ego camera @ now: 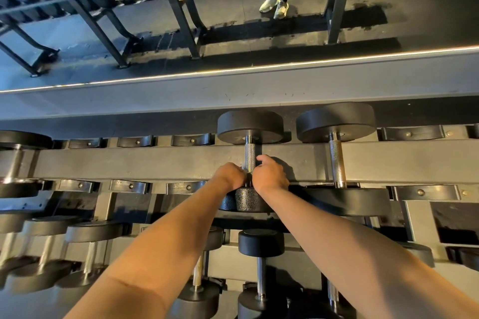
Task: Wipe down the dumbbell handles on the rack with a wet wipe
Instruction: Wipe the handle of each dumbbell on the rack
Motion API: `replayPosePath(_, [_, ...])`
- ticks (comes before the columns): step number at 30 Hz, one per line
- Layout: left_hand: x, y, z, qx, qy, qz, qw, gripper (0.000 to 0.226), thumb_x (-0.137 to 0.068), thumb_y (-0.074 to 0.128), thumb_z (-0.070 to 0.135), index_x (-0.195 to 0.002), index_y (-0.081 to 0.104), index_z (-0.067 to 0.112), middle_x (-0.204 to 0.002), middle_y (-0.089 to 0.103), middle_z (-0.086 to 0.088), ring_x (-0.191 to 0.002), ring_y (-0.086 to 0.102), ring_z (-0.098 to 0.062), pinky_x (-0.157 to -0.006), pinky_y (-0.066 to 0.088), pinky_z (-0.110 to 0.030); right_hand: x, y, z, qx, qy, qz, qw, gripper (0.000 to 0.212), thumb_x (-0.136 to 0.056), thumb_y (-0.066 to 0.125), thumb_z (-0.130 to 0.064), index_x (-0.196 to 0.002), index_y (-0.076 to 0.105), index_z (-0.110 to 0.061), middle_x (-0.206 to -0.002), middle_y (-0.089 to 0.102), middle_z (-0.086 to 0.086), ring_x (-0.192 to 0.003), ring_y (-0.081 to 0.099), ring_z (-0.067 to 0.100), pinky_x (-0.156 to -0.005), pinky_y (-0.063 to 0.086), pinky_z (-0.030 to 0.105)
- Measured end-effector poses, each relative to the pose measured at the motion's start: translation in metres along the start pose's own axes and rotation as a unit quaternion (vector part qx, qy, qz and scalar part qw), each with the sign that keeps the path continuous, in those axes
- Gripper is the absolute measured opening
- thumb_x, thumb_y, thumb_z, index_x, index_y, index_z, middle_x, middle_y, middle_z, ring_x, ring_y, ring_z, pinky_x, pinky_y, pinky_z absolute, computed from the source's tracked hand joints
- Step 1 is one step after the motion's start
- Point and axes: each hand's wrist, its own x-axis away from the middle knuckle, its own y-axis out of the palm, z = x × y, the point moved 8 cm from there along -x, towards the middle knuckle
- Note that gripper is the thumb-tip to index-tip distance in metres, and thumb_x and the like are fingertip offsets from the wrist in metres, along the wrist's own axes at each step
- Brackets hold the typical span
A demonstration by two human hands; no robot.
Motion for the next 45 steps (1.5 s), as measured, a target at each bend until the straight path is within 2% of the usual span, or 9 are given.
replayPosePath(6, [0.014, -0.007, -0.001, -0.047, 0.002, 0.031, 0.998, 0.036, -0.097, 0.057, 0.031, -0.067, 0.057, 0.012, -0.081, 0.061, -0.008, -0.068, 0.053, -0.017, -0.066, 0.042, -0.028, -0.001, -0.001, 0.002, -0.019, -0.006, 0.009, 1.000, 0.035, -0.099, 0.045, -0.020, -0.127, 0.063, -0.031, -0.129, 0.064, 0.006, -0.112, 0.061, 0.031, -0.093, 0.051, 0.041])
replayPosePath(12, [0.018, -0.020, -0.008, 0.138, 0.017, 0.128, 0.982, 0.025, -0.100, 0.049, 0.013, -0.108, 0.072, 0.009, -0.103, 0.073, -0.012, -0.089, 0.067, -0.024, -0.083, 0.057, -0.036, -0.003, 0.000, 0.008, -0.063, -0.003, 0.031, 0.998, 0.038, -0.095, 0.044, -0.016, -0.122, 0.066, -0.032, -0.121, 0.068, 0.003, -0.107, 0.062, 0.032, -0.092, 0.052, 0.042])
replayPosePath(17, [0.009, -0.006, 0.006, 0.087, -0.009, 0.030, 0.996, 0.031, -0.105, 0.042, 0.016, -0.121, 0.066, 0.003, -0.121, 0.068, -0.016, -0.112, 0.063, -0.032, -0.095, 0.048, -0.035, -0.006, 0.000, 0.010, -0.054, -0.004, 0.035, 0.998, 0.039, -0.095, 0.043, -0.016, -0.122, 0.065, -0.033, -0.122, 0.066, 0.004, -0.107, 0.062, 0.033, -0.092, 0.052, 0.044])
replayPosePath(21, [0.006, -0.001, 0.000, -0.021, -0.025, 0.007, 0.999, 0.027, -0.103, 0.050, 0.030, -0.099, 0.064, 0.007, -0.089, 0.063, -0.008, -0.082, 0.058, -0.021, -0.078, 0.043, -0.032, -0.008, 0.002, 0.008, -0.040, -0.012, 0.033, 0.999, 0.037, -0.095, 0.043, -0.018, -0.120, 0.066, -0.033, -0.121, 0.067, 0.006, -0.106, 0.062, 0.033, -0.091, 0.054, 0.046])
replayPosePath(26, [0.020, -0.013, 0.007, -0.024, 0.001, 0.061, 0.998, 0.039, -0.100, 0.054, 0.041, -0.089, 0.065, 0.004, -0.084, 0.062, -0.010, -0.082, 0.059, -0.025, -0.074, 0.047, -0.032, -0.009, 0.001, 0.008, -0.044, -0.015, 0.039, 0.998, 0.034, -0.094, 0.046, -0.017, -0.116, 0.067, -0.031, -0.117, 0.068, 0.005, -0.102, 0.063, 0.032, -0.089, 0.055, 0.045])
replayPosePath(29, [0.026, -0.011, 0.006, 0.040, 0.038, 0.097, 0.994, 0.026, -0.097, 0.055, 0.023, -0.080, 0.071, 0.010, -0.077, 0.065, -0.004, -0.074, 0.060, -0.020, -0.060, 0.044, -0.023, -0.009, 0.003, 0.008, -0.057, -0.032, 0.041, 0.997, 0.026, -0.095, 0.048, -0.019, -0.110, 0.066, -0.031, -0.112, 0.070, 0.002, -0.096, 0.064, 0.027, -0.083, 0.057, 0.043])
replayPosePath(33, [0.034, -0.017, 0.013, 0.107, 0.102, 0.161, 0.976, 0.019, -0.100, 0.052, 0.016, -0.100, 0.070, 0.014, -0.106, 0.057, -0.003, -0.093, 0.056, -0.018, -0.085, 0.047, -0.030, -0.006, -0.002, 0.006, -0.125, -0.088, 0.060, 0.986, 0.014, -0.102, 0.048, -0.022, -0.111, 0.055, -0.030, -0.109, 0.067, -0.004, -0.081, 0.060, 0.011, -0.061, 0.048, 0.028])
replayPosePath(39, [0.041, -0.020, 0.033, 0.125, 0.158, 0.163, 0.966, 0.014, -0.100, 0.055, 0.020, -0.111, 0.064, 0.022, -0.090, 0.066, 0.002, -0.081, 0.063, -0.017, -0.072, 0.054, -0.034, -0.004, 0.001, -0.005, -0.193, -0.214, -0.025, 0.957, 0.031, -0.098, 0.061, -0.024, -0.124, 0.047, -0.033, -0.123, 0.045, -0.004, -0.103, 0.053, 0.007, -0.074, 0.047, 0.017])
replayPosePath(45, [0.042, -0.023, 0.014, 0.237, 0.091, 0.223, 0.941, 0.026, -0.103, 0.050, 0.021, -0.129, 0.055, 0.026, -0.100, 0.063, 0.006, -0.082, 0.065, -0.014, -0.075, 0.058, -0.038, -0.047, -0.006, -0.002, -0.241, -0.099, 0.011, 0.965, 0.010, -0.097, 0.063, -0.017, -0.107, 0.066, -0.018, -0.101, 0.068, -0.001, -0.090, 0.068, 0.015, -0.072, 0.060, 0.030])
